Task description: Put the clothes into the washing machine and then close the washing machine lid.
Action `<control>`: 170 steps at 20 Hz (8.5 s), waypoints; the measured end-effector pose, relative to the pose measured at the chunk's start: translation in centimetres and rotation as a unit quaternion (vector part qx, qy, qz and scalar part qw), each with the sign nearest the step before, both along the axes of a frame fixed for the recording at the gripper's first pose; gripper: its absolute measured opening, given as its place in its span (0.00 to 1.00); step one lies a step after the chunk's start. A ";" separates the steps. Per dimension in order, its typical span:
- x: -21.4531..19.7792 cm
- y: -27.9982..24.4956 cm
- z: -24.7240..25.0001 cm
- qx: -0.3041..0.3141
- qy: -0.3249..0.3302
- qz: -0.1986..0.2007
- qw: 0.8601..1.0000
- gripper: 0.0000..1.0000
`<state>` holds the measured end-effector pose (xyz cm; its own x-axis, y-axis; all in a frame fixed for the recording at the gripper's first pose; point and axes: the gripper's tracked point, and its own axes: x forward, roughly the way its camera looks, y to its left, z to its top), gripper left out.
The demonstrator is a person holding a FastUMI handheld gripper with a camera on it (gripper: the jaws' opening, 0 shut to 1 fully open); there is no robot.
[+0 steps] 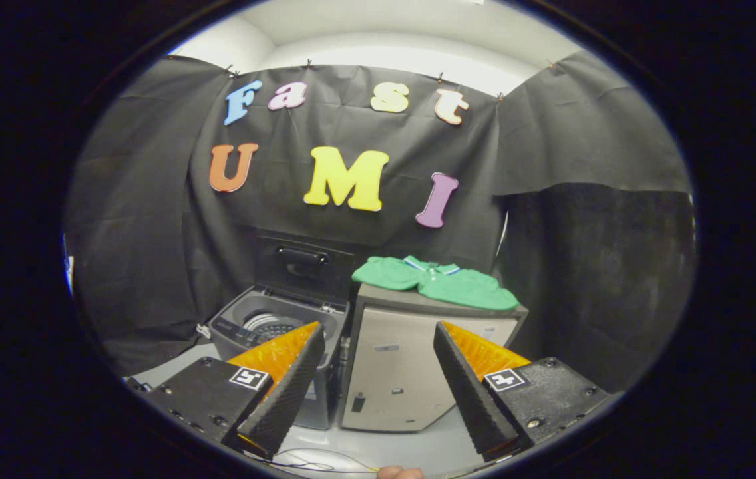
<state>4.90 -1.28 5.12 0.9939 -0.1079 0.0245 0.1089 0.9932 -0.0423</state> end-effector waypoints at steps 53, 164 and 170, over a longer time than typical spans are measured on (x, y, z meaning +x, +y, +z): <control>34.9 -6.2 12.0 0.135 0.176 0.092 0.971 0.06; 61.5 24.1 5.2 0.121 0.201 0.142 0.962 0.99; 61.5 23.8 5.5 0.117 0.177 0.135 0.968 0.99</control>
